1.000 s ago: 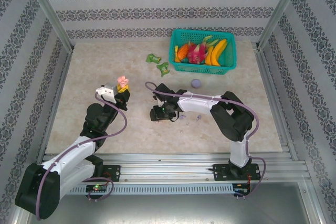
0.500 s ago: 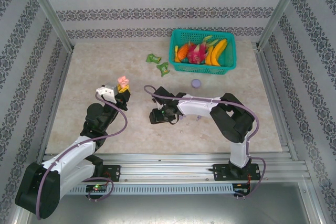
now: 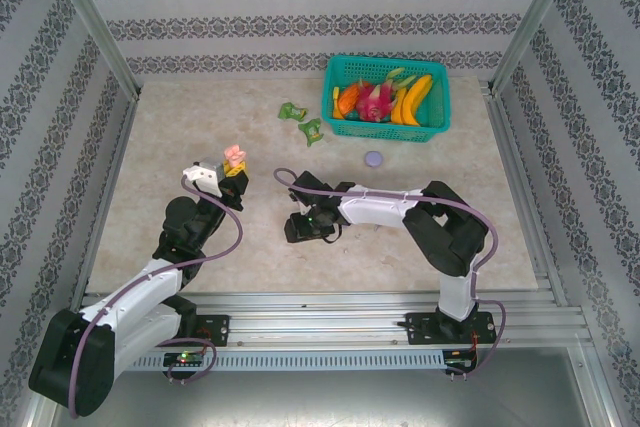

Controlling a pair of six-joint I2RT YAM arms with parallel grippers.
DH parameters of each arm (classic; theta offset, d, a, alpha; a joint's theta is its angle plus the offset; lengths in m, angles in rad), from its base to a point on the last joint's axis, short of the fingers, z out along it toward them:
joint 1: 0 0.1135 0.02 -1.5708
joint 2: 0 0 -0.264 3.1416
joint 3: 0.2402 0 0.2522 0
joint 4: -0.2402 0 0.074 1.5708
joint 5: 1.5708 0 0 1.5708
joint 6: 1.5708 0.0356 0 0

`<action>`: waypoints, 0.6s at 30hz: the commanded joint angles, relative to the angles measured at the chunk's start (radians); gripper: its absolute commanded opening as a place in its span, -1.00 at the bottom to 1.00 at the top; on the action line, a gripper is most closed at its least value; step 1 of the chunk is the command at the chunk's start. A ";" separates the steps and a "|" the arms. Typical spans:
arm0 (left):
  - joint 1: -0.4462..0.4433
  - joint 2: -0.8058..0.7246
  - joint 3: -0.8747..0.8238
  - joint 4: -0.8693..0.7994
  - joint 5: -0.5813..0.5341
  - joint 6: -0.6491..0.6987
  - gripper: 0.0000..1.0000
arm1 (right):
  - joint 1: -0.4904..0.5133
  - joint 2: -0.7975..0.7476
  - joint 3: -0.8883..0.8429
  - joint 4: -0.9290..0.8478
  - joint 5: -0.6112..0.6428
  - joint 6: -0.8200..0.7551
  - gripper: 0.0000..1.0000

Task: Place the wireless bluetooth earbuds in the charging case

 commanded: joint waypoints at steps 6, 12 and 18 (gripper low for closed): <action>0.012 0.002 0.010 0.067 0.015 -0.016 -1.00 | 0.014 -0.112 0.001 -0.121 0.157 -0.015 0.05; 0.012 -0.002 0.015 0.069 0.016 -0.014 -1.00 | 0.011 -0.184 0.054 -0.218 0.300 -0.083 0.43; 0.012 -0.011 0.020 0.063 0.014 -0.012 -1.00 | 0.011 -0.251 0.093 -0.281 0.465 -0.148 0.95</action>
